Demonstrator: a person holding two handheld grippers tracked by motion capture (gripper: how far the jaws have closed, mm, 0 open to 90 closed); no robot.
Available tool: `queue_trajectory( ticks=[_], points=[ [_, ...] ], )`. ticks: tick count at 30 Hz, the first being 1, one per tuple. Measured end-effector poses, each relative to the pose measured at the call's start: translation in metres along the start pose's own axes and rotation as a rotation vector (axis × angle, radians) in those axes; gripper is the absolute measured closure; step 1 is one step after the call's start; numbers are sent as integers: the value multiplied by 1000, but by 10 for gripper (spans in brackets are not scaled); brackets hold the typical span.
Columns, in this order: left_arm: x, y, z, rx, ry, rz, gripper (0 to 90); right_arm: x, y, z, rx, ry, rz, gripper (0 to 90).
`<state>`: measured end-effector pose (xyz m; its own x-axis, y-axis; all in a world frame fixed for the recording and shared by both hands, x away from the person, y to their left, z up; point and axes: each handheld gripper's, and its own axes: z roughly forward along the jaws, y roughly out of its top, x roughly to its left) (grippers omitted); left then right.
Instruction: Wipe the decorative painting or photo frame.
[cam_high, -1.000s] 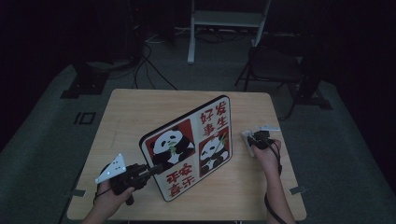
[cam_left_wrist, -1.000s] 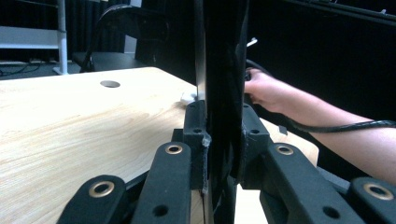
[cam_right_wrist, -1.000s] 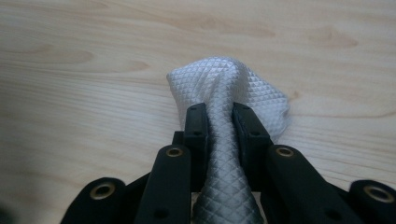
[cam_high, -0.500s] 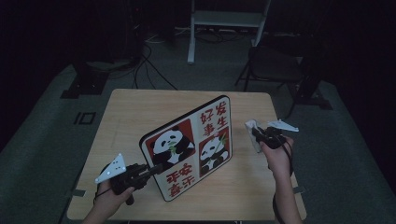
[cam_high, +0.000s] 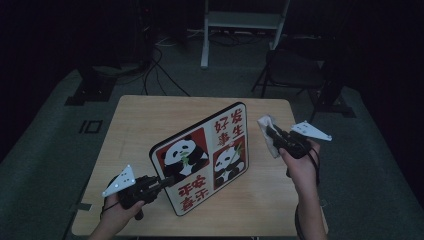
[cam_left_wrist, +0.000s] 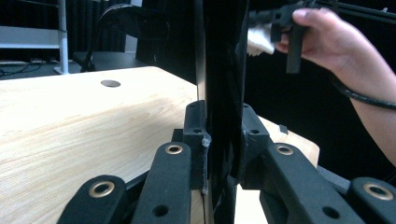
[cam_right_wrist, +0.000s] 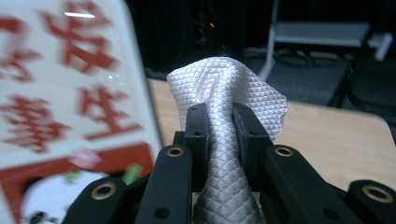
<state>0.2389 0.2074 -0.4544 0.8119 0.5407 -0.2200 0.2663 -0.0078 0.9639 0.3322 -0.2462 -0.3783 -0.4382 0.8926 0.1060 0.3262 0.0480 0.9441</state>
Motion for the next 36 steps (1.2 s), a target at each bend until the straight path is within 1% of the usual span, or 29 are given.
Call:
queue_trajectory(
  ticks=[1, 2, 4, 5, 6, 7, 10, 11, 12, 13, 14, 16, 18, 22, 24, 26, 28, 30, 31, 33, 36],
  points=[
    [0, 0, 0, 0, 0, 0, 787, 0, 0, 0, 0, 0, 0, 780],
    [0, 0, 0, 0, 2, 2, 787, 8, 8, -1, -16, 25, -15, 780],
    [-1, 0, 0, 2, 2, 5, 787, 14, 14, 0, -27, 45, -21, 780],
    [-1, 0, 0, 2, 2, 5, 786, 14, 14, 0, -27, 45, -21, 780],
    [-1, 0, 0, 2, 3, 7, 786, 20, 20, 2, -37, 65, -26, 780],
    [-1, 0, 0, 4, 4, 9, 786, 23, 23, 3, -38, 76, -31, 780],
    [-2, 1, 0, 7, 6, 0, 788, 31, 31, 4, -71, 110, -49, 780],
    [-2, 1, 0, 7, 7, 1, 789, 34, 34, 4, -88, 124, -47, 780],
    [-2, 0, 0, 5, 7, 1, 788, 38, 37, 5, -93, 129, -57, 780],
    [-3, 0, 0, 4, 7, 1, 789, 40, 39, 6, -96, 126, -67, 780],
    [-3, 0, 0, 6, 7, 4, 788, 42, 42, 7, -96, 129, -59, 780],
    [-2, 1, 0, 8, 7, 7, 788, 44, 45, 13, -91, 131, -63, 780],
    [-2, 1, 0, 9, 6, 9, 788, 47, 46, 18, -84, 148, -63, 780],
    [-1, 1, 0, 11, -3, 15, 785, 50, 49, 28, -79, 142, -69, 779],
    [0, 1, 0, 11, -4, 15, 785, 51, 49, 31, -69, 127, -86, 779],
    [0, 1, 0, 11, -6, 17, 784, 52, 49, 34, -64, 121, -90, 778],
    [0, 1, 0, 13, -10, 21, 782, 52, 47, 37, -62, 117, -85, 778],
    [0, 1, 0, 12, -14, 19, 780, 52, 46, 39, -58, 106, -93, 778],
    [0, 1, 0, 12, -14, 19, 779, 52, 45, 40, -56, 107, -89, 778],
    [1, 1, 0, 11, -22, 20, 776, 53, 44, 41, -50, 94, -103, 779],
    [1, 1, 0, 12, -18, 22, 775, 53, 42, 44, -41, 80, -106, 779]
  ],
)
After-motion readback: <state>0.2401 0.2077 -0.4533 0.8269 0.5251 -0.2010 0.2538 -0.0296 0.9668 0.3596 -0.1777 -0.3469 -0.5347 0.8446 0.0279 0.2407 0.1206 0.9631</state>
